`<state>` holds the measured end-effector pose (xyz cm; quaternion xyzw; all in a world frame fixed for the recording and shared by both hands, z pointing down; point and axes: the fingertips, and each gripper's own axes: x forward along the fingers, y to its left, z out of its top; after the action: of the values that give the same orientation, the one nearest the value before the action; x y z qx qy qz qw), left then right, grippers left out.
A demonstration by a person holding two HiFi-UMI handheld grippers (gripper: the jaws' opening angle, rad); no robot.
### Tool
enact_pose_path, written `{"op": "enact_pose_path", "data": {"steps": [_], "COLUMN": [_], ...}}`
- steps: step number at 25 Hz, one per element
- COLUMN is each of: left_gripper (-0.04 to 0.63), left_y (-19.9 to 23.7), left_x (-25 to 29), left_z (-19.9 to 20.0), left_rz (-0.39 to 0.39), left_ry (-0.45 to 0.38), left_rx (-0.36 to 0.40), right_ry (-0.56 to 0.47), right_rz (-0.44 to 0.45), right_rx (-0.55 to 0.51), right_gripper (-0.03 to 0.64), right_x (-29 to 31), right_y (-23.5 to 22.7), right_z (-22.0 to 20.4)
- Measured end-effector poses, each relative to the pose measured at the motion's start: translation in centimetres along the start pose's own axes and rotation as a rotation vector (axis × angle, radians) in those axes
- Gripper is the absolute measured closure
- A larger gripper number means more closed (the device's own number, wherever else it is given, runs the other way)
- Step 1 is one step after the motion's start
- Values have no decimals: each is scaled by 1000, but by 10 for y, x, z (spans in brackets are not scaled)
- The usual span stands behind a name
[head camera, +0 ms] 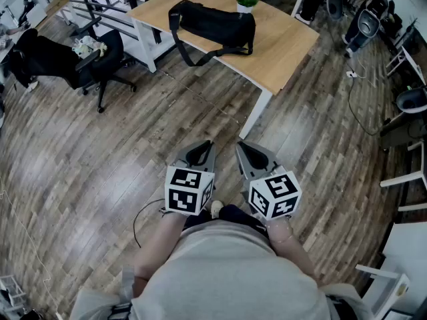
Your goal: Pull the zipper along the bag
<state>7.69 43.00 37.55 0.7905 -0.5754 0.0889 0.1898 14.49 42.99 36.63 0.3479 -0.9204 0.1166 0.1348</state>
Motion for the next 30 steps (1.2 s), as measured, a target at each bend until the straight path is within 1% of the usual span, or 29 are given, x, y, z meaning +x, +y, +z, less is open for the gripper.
{"op": "enact_pose_path", "data": {"steps": [6, 11, 12, 15, 17, 22, 29, 30], "left_gripper": [554, 554, 554, 554, 554, 552, 552, 551], "left_y": [3, 3, 2, -6, -9, -10, -12, -12], "left_x": [7, 8, 8, 7, 8, 10, 26, 28], "left_z": [0, -2, -1, 6, 7, 3, 4, 4], "left_rz": [-31, -25, -33, -66, -73, -56, -17, -14], "left_ry": [26, 30, 25, -24, -34, -25, -9, -9], "left_rx": [6, 9, 9, -16, -21, -17, -4, -7], "right_ry": [11, 17, 15, -12, -32, -31, -21, -20], "right_rz": [-3, 8, 9, 15, 18, 20, 3, 1], "right_rx": [9, 17, 22, 53, 64, 55, 42, 39], "right_gripper": [611, 611, 611, 611, 609, 609, 606, 586], "right_x": [3, 5, 5, 3, 2, -1, -4, -4], "right_y": [-11, -11, -12, -16, -18, -23, -46, -50], "right_z": [-1, -5, -5, -3, 0, -3, -6, -5]}}
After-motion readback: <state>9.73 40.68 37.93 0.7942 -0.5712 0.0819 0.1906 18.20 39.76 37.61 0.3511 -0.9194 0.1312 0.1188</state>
